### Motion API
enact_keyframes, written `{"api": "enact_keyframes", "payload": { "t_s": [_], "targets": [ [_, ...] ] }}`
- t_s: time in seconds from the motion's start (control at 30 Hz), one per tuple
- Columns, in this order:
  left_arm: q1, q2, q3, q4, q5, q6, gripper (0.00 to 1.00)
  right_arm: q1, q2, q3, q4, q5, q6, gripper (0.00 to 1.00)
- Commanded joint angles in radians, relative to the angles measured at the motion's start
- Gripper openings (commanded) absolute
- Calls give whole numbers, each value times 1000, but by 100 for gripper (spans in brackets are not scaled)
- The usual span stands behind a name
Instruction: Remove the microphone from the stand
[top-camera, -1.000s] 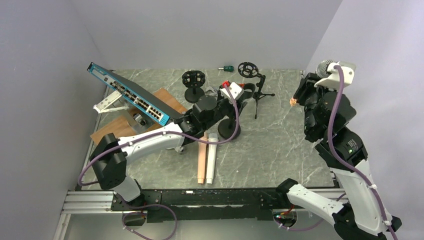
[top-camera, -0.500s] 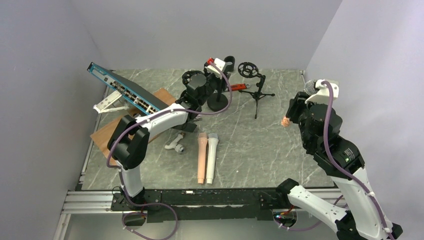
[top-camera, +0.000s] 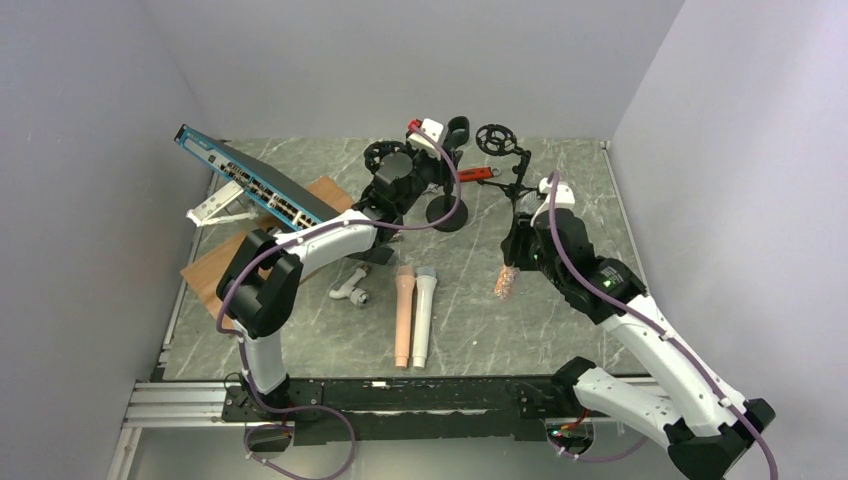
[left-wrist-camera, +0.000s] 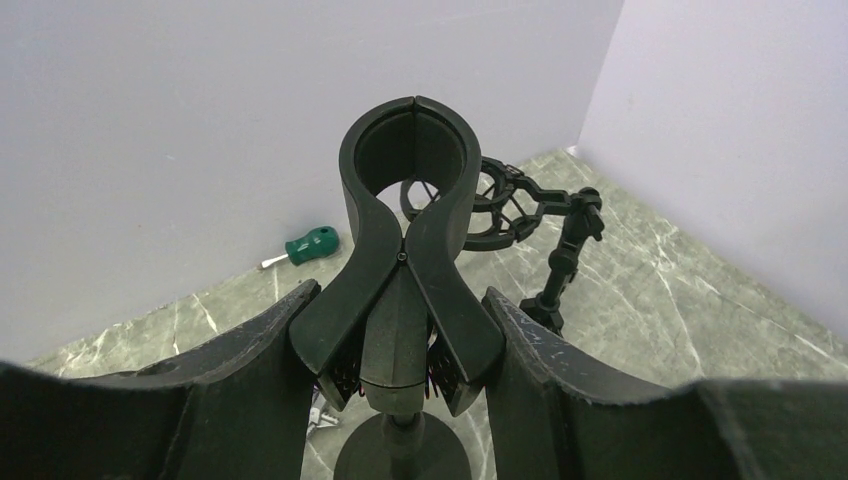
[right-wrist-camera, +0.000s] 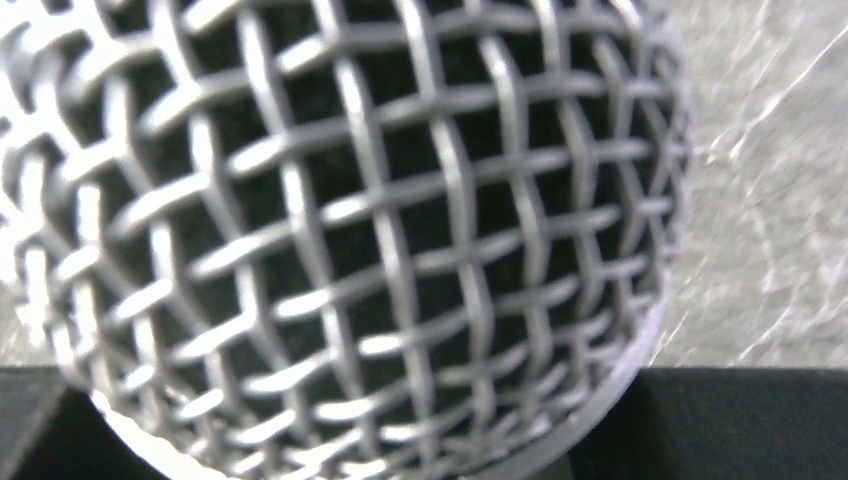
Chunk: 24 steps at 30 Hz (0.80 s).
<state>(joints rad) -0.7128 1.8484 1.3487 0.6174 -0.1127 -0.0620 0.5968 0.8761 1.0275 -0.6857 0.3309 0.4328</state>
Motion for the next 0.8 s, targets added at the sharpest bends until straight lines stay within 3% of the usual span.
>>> {"api": "enact_keyframes", "payload": {
  "t_s": [0.0,0.37,0.77],
  "targets": [
    [-2,-23,-52,25,-37,-41,0,0,-27,-52,94,-93,89,0],
    [-2,55,-93,-9,-27,-38,0,0,-36,-143,133,-132,120,0],
    [-5,63,106,-332,-83,110,0,0,-51,-205,146,-129,133,0]
  ]
}}
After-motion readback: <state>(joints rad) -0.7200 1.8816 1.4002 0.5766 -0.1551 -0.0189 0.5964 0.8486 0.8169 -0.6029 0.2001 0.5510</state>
